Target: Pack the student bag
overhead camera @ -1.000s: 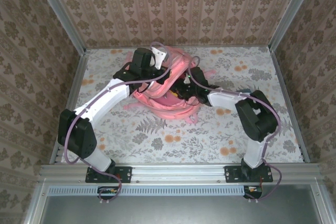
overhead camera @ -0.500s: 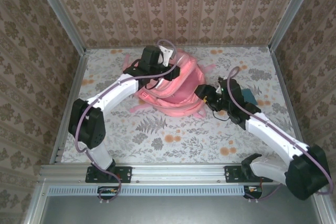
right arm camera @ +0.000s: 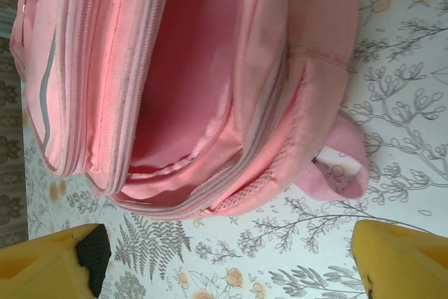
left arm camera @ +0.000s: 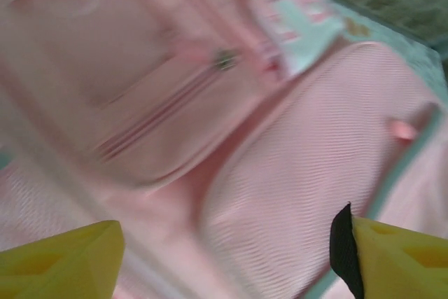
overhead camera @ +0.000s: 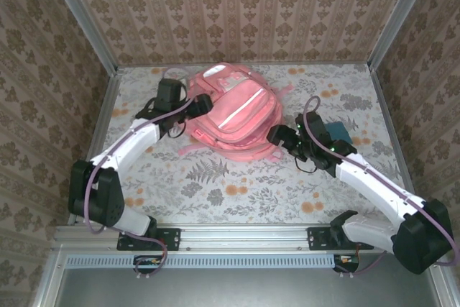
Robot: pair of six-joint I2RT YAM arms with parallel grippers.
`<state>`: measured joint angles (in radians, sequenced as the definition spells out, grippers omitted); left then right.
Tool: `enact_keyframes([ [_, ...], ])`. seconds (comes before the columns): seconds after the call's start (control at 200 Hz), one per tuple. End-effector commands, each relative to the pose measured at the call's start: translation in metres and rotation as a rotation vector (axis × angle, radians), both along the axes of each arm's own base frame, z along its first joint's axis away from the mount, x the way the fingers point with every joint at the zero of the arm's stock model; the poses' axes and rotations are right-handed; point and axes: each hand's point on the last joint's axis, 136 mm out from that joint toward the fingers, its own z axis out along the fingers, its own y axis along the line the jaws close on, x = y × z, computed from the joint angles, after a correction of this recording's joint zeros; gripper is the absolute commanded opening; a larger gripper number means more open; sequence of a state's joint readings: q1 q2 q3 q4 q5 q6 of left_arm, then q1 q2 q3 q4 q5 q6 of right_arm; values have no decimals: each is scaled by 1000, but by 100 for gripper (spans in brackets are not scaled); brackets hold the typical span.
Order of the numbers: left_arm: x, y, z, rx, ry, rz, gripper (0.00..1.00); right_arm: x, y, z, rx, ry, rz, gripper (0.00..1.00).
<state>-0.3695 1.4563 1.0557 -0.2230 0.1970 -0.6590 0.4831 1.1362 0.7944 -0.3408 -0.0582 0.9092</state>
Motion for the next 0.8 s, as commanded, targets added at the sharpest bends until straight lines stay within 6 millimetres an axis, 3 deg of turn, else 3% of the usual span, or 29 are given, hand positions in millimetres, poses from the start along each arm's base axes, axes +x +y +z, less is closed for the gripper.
enact_keyframes([
  [0.0, -25, 14, -29, -77, 171, 106, 74, 5, 6, 5, -35, -10, 18, 92],
  [0.17, -26, 22, -52, -181, 233, 175, 56, 7, 23, 2, -32, 3, 58, 92],
  [0.445, -6, 9, -55, -307, 215, 171, 53, 5, 46, -1, -21, 20, 109, 91],
  [0.8, 4, 6, -75, -311, 262, 193, 48, 3, 51, -7, -21, 42, 120, 91],
])
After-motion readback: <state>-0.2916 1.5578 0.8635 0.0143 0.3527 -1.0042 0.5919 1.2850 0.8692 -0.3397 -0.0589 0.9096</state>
